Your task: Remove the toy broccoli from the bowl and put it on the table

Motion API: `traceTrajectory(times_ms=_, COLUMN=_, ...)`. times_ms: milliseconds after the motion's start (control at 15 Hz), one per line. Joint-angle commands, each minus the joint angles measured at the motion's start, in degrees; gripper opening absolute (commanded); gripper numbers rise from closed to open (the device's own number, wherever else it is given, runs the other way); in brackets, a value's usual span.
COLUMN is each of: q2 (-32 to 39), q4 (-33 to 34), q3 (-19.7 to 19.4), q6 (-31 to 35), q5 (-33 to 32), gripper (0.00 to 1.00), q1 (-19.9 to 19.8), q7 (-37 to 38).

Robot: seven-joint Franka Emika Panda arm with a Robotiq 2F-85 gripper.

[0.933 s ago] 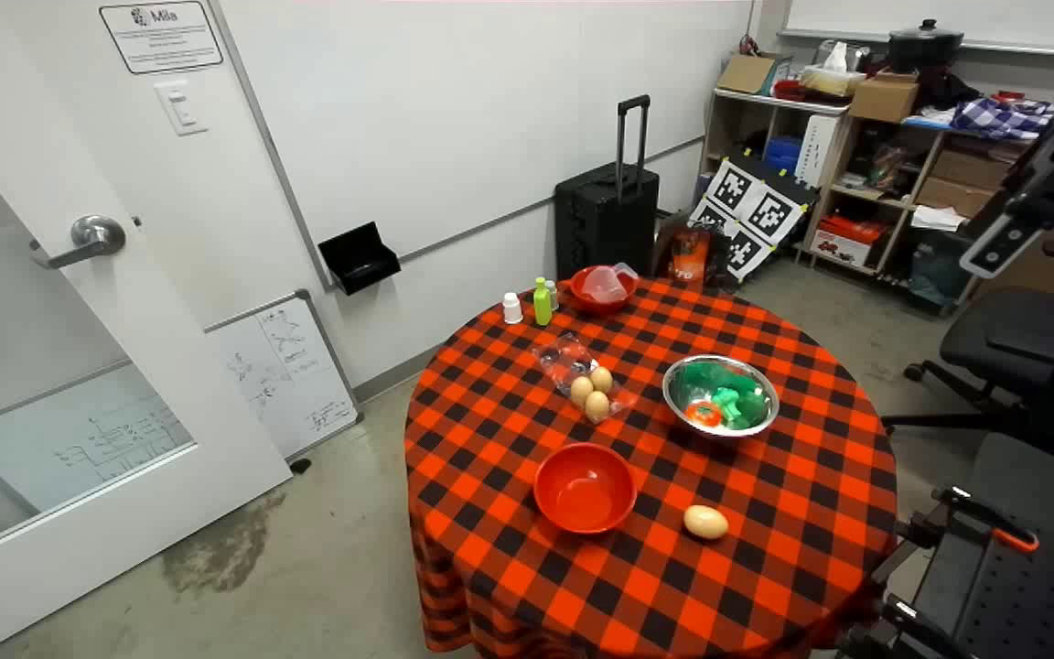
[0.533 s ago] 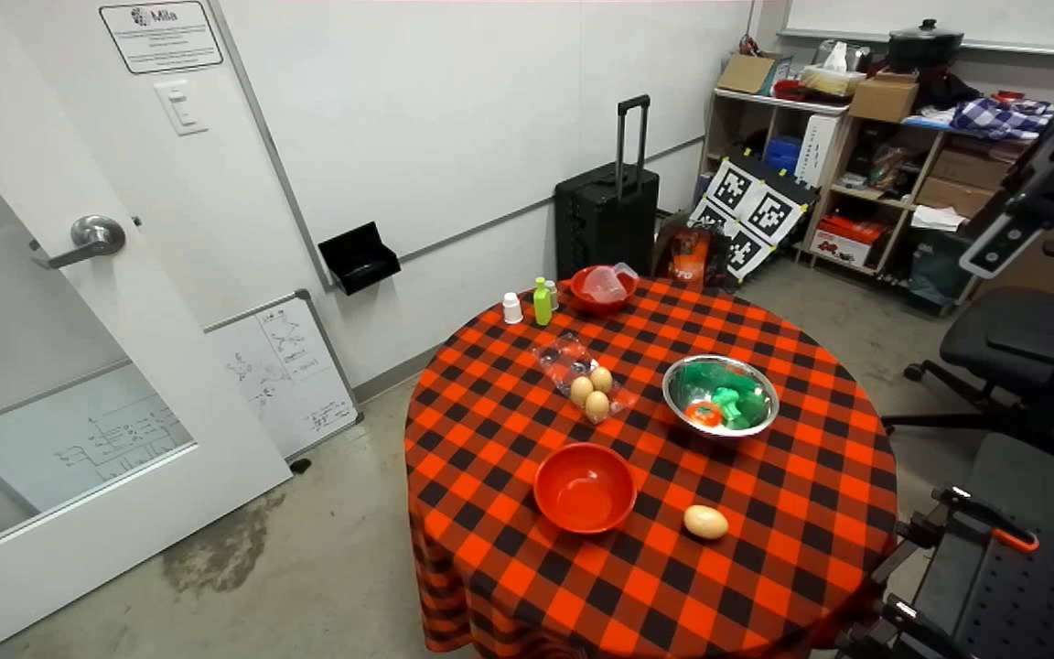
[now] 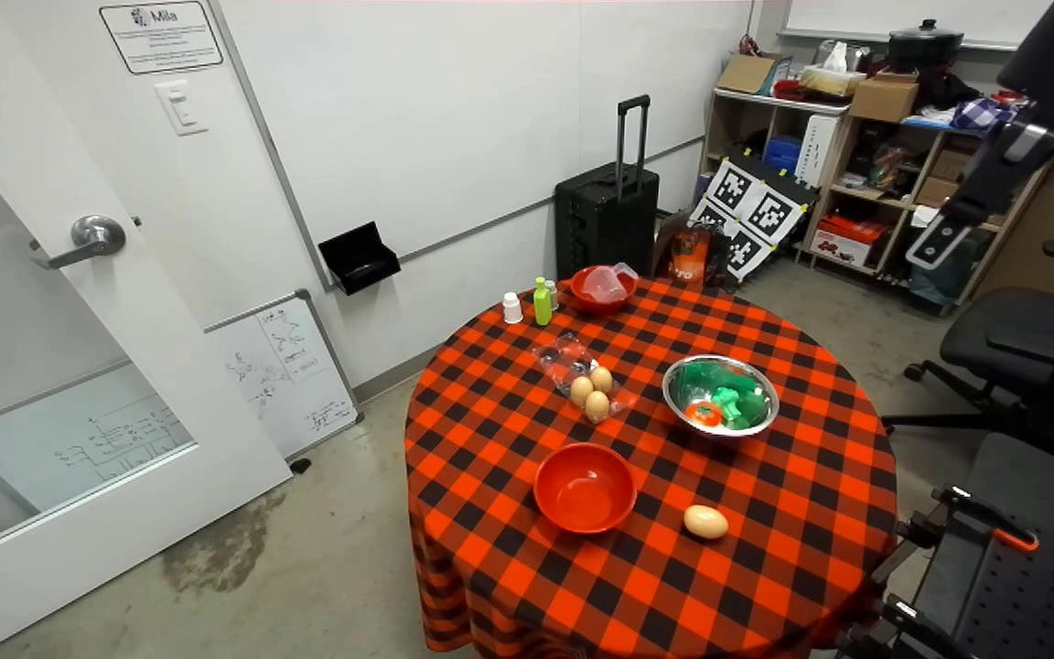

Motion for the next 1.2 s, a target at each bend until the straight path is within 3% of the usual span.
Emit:
traceTrajectory(times_ms=0, q2=9.51, q4=3.69, q3=-1.48, q6=3.06, q5=-0.93, gripper=1.00, q1=-2.09, q7=-0.83)
traceTrajectory(times_ms=533, q2=28.29, q4=7.70, q3=-4.27, q6=11.20, q5=0.83, gripper=1.00, q1=-4.72, q7=-0.47)
traceTrajectory(times_ms=1133, q2=49.81, q4=13.41, q3=-4.95, q6=24.98, q5=4.79, gripper=1.00, q1=-6.42, q7=1.62)
